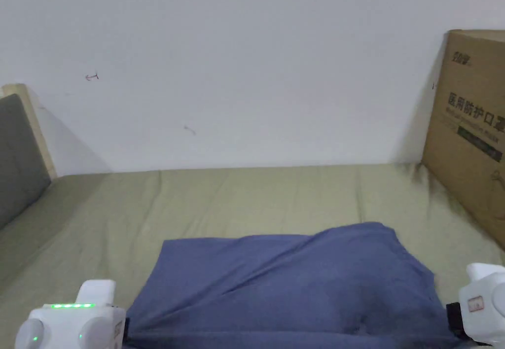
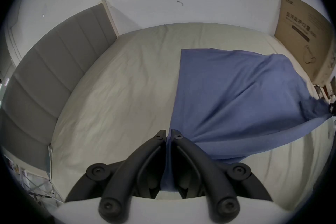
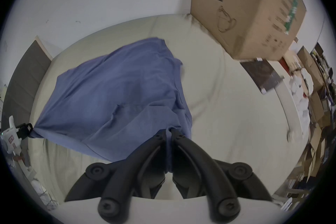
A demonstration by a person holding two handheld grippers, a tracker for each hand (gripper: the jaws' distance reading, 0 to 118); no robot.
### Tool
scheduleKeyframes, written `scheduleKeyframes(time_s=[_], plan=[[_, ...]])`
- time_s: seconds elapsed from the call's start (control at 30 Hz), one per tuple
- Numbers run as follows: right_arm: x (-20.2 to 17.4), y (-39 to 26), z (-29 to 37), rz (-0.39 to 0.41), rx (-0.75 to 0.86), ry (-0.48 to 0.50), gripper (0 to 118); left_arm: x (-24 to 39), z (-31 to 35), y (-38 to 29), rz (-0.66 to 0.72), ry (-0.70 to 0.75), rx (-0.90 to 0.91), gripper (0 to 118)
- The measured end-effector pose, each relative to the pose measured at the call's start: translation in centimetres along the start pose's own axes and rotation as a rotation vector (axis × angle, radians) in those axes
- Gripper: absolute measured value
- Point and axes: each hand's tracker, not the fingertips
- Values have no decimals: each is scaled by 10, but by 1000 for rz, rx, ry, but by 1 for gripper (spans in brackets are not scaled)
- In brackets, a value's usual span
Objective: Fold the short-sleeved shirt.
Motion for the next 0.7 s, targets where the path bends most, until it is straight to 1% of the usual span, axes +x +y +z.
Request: scheduleKeyframes(time_s=[0.03,0.1,0.17,0.2,0.23,0.27,0.3,0.37,0.43,0.47,0.53,0.57,0.63,0.7], plan=[[4,-18,13,7,-16,5,5,-6,14,-15,12,-11,-2,3],[11,-61,41,-9,-5,26,5,-13,40,-47,32,-9,4,3],[18,-104,63,39,-11,38,5,-21,61,-82,26,-10,2,3],[20,-123,72,27,-16,17,5,-24,70,-99,15,-11,-2,3],[23,-141,80,10,-27,22,5,-26,78,-116,15,-3,-8,3],[29,-158,87,-23,-36,59,5,-27,85,-131,1,20,-21,3],[31,-174,93,-32,-49,48,5,-28,91,-146,-29,24,-33,3],[39,-204,105,-32,-47,65,5,-33,106,-175,-18,23,-35,3],[40,-231,114,-46,-55,53,5,-39,116,-195,8,14,-47,3],[40,-241,115,-37,-60,64,5,-42,122,-203,12,14,-49,3],[43,-253,113,-22,-76,52,5,-47,129,-217,28,12,-40,3],[44,-255,111,-28,-86,59,5,-45,131,-219,34,19,-44,3],[48,-255,107,-83,-90,74,5,-46,128,-225,36,19,-48,3],[46,-257,107,-81,-75,67,5,-44,125,-229,50,15,-47,6]])
